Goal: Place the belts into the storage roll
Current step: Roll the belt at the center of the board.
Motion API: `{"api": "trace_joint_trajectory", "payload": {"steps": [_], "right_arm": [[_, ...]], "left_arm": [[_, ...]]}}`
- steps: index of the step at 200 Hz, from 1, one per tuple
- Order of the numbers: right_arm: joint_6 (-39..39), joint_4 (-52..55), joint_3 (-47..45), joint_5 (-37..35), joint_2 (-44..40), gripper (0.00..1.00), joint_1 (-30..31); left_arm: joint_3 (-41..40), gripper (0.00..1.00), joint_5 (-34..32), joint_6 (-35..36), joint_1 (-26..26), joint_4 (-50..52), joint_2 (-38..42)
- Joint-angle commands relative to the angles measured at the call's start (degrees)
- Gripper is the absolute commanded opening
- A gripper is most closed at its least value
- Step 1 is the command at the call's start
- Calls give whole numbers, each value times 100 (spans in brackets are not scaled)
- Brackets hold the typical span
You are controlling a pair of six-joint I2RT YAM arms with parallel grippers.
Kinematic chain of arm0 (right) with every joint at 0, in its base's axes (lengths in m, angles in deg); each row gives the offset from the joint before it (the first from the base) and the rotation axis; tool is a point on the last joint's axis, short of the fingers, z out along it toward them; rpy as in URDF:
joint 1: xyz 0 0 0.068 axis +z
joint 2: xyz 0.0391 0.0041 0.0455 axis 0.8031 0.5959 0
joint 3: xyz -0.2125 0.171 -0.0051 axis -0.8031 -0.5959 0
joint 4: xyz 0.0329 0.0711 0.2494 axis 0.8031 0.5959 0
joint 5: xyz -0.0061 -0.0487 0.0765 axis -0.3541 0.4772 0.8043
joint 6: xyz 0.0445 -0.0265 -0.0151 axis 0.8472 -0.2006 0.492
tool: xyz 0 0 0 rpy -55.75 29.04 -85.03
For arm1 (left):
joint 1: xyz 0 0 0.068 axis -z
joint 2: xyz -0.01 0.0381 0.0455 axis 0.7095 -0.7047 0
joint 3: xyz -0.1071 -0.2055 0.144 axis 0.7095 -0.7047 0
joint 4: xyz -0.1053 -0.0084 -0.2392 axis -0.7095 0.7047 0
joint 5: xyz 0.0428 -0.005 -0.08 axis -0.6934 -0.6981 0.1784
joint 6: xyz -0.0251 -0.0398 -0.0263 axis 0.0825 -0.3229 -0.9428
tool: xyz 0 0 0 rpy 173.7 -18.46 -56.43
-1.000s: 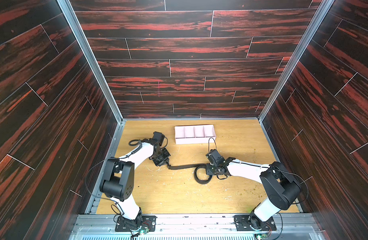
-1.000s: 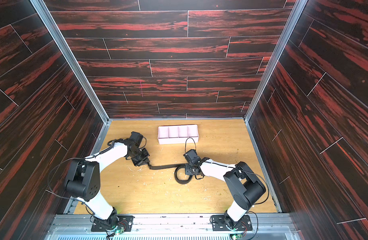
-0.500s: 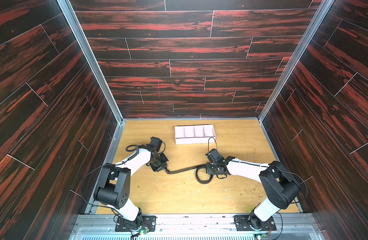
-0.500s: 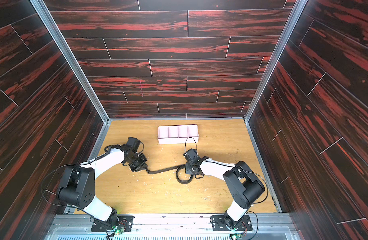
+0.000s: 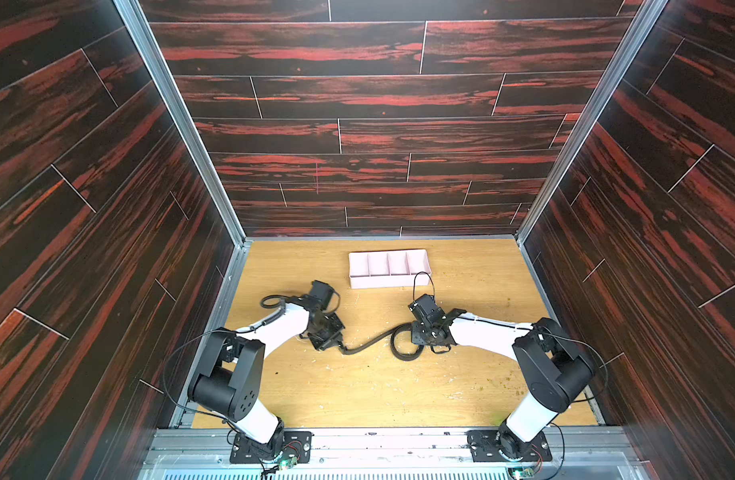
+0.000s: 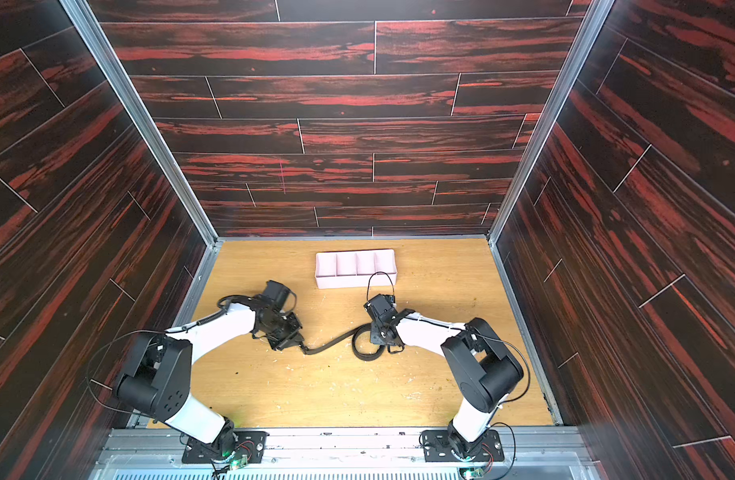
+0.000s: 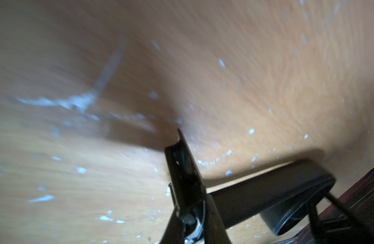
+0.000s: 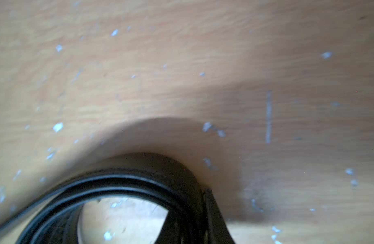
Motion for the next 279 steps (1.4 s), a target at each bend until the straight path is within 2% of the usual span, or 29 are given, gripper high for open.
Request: {"api": "trace_joint_trajectory", "payload": {"steps": [1, 28, 63, 84, 126, 147, 165, 186, 202, 218, 235, 249, 279], "right_arm": [[466, 538, 130, -1253, 243, 6, -312], [477, 354, 200, -1342, 333, 6, -309], [392, 137, 232, -1259, 393, 6, -308], [287, 0, 195, -1168, 398, 6, -315], [17, -190, 179, -999, 414, 6, -322], [-101, -257, 121, -985, 386, 6, -333], [-243, -272, 135, -954, 393, 6, -333], [-419, -372, 90, -861, 387, 6, -327], [-518, -395, 86, -781, 410, 6, -331], [-610, -468, 74, -639, 405, 6, -327], [-695, -490, 104, -520, 401, 7, -329], [-774, -443, 169, -438, 414, 8, -326], [-763, -255, 325, -349, 453, 8, -326]], "left_arm": [[-333, 0, -229, -527, 416, 223, 153], [-391, 3, -208, -1119, 835, -279, 146], [-64, 24, -142, -1254, 1347, -212, -28], [146, 29, 11, -1009, 1534, 77, -181], [625, 54, 175, -4, 1689, 1181, -219], [1205, 55, 131, 874, 1664, 2112, -272], [1950, 55, -217, 1638, 1563, 2969, -376], [2915, 55, -643, 2530, 1408, 3503, -640], [3687, 55, -662, 3421, 1304, 3951, -1015], [4151, 56, -772, 4043, 1290, 3887, -1302], [4249, 56, -1305, 4478, 1290, 3541, -1548], [4326, 55, -1438, 4831, 1294, 3494, -1798], [4156, 52, -1369, 4893, 1288, 2718, -2029]]}}
